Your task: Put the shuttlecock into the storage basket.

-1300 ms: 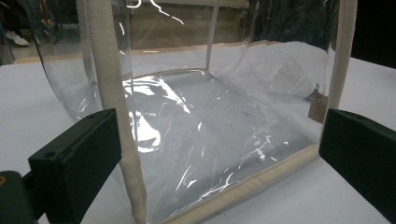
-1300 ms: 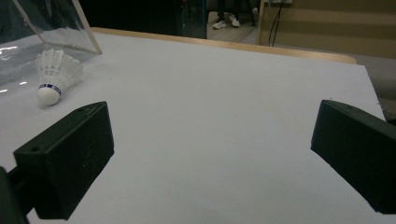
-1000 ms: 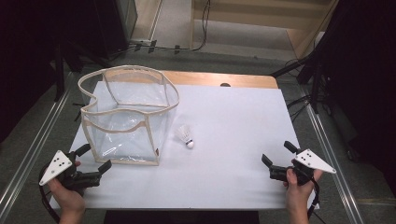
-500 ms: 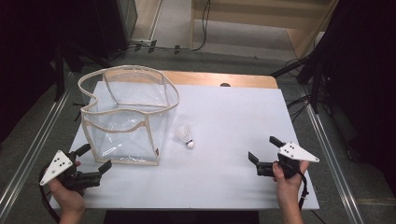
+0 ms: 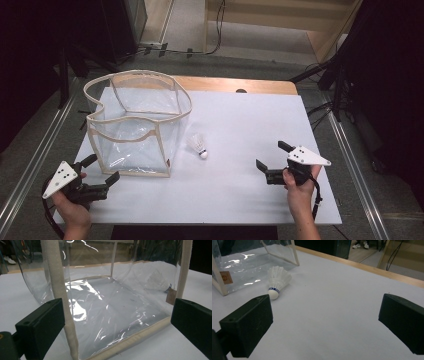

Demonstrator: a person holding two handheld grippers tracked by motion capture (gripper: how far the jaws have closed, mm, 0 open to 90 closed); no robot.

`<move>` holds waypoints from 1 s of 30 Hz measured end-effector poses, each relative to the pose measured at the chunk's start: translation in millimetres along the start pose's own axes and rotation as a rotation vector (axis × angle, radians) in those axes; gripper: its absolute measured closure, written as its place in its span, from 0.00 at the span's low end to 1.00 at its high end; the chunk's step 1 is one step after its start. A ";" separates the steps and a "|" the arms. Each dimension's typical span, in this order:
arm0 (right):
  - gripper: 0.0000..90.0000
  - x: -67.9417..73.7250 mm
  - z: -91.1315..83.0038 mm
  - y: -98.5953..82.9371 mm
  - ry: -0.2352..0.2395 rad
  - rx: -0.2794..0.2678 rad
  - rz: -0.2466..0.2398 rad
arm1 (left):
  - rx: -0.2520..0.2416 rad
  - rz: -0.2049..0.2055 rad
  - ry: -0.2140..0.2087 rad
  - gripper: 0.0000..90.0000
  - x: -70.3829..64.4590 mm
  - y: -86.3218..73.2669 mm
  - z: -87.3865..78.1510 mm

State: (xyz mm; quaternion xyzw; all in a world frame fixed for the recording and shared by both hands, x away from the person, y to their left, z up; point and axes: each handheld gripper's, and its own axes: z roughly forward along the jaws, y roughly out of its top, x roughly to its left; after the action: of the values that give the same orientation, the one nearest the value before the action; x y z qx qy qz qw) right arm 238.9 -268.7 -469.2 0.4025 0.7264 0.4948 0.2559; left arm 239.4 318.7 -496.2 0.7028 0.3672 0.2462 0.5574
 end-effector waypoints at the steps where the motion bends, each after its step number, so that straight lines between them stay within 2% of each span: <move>1: 0.00 0.5 1.2 1.2 0.005 0.001 -0.004 | 0.000 0.000 0.001 0.00 -0.1 0.0 0.0; 9: 0.00 4.7 11.0 9.9 0.025 -0.003 -0.018 | -0.001 0.000 -0.001 0.00 -0.1 0.0 0.1; 30: 0.00 21.7 41.4 27.2 0.072 0.025 -0.036 | -0.002 -0.003 -0.004 0.00 0.1 0.1 0.1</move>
State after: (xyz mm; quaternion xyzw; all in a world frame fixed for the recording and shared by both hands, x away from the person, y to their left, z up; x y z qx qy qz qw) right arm 268.1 -224.2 -459.1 0.3744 0.7485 0.4952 0.2333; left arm 239.5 318.7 -496.2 0.7023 0.3668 0.2444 0.5590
